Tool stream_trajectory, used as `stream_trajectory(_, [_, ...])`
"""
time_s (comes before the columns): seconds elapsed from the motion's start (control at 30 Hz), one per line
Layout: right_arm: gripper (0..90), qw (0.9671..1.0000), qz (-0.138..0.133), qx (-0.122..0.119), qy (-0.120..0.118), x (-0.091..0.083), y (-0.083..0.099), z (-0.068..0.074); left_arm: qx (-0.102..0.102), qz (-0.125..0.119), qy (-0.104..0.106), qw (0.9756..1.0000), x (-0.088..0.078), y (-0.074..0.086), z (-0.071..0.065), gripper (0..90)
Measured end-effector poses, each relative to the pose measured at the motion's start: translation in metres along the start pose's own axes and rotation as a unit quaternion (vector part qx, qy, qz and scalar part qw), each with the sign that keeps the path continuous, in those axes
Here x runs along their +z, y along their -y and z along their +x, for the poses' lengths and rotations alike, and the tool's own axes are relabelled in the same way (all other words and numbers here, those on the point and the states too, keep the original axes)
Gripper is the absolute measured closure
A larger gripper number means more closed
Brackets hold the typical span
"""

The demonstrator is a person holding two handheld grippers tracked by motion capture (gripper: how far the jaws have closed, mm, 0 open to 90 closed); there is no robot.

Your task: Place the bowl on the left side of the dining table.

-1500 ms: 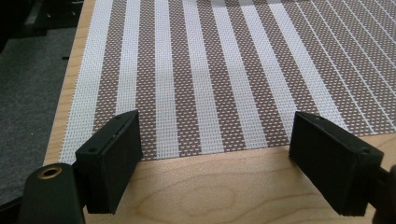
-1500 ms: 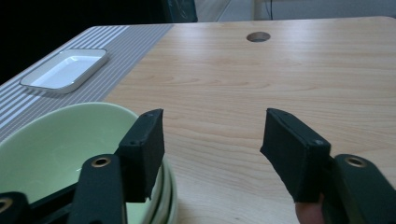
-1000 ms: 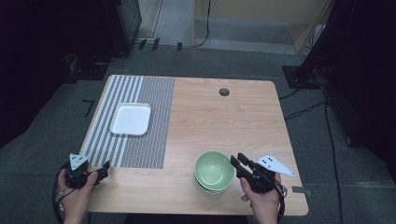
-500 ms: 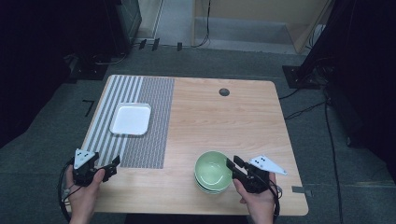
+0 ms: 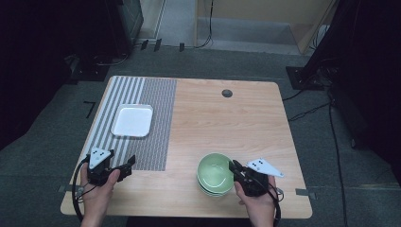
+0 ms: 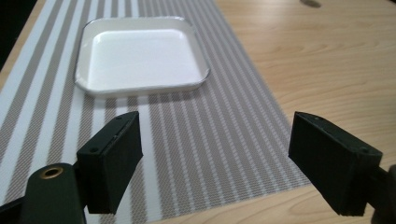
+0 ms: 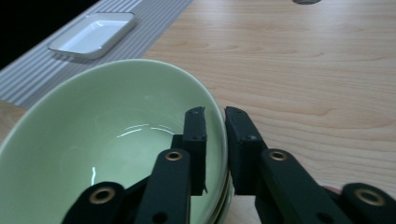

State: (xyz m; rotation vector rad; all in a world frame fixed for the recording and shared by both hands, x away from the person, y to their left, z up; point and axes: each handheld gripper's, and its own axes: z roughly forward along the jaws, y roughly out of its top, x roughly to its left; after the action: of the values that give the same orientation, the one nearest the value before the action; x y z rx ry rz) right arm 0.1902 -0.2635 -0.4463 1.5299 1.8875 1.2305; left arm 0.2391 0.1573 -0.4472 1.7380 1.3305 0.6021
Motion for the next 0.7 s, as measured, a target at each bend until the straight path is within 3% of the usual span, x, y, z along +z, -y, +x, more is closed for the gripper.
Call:
stream_trajectory(0.17, [87.5, 0.9999, -0.008, -0.006, -0.005, -0.001, 0.0, -0.002, 0.007, -0.009, 0.017, 0.9998, 0.004, -0.012, -0.017, 16.8])
stream_trajectory(0.23, [88.1, 0.9987, -0.037, -0.034, -0.005, -0.004, -0.001, 0.002, 0.008, -0.013, 0.023, 0.9996, 0.006, -0.017, -0.024, 16.8])
stream_trajectory(0.33, [87.7, 0.9984, -0.041, -0.038, -0.003, -0.007, -0.005, 0.004, 0.006, -0.02, 0.033, 0.9992, 0.008, -0.023, -0.031, 16.8])
stream_trajectory(0.63, [72.6, 0.9993, 0.033, -0.016, 0.01, 0.001, -0.007, 0.002, 0.012, -0.03, 0.055, 0.998, 0.009, -0.032, -0.047, 16.8])
stream_trajectory(0.7, [72.8, 0.9985, 0.048, -0.025, 0.012, 0.007, -0.004, 0.005, 0.012, -0.031, 0.058, 0.9978, 0.009, -0.031, -0.049, 16.8])
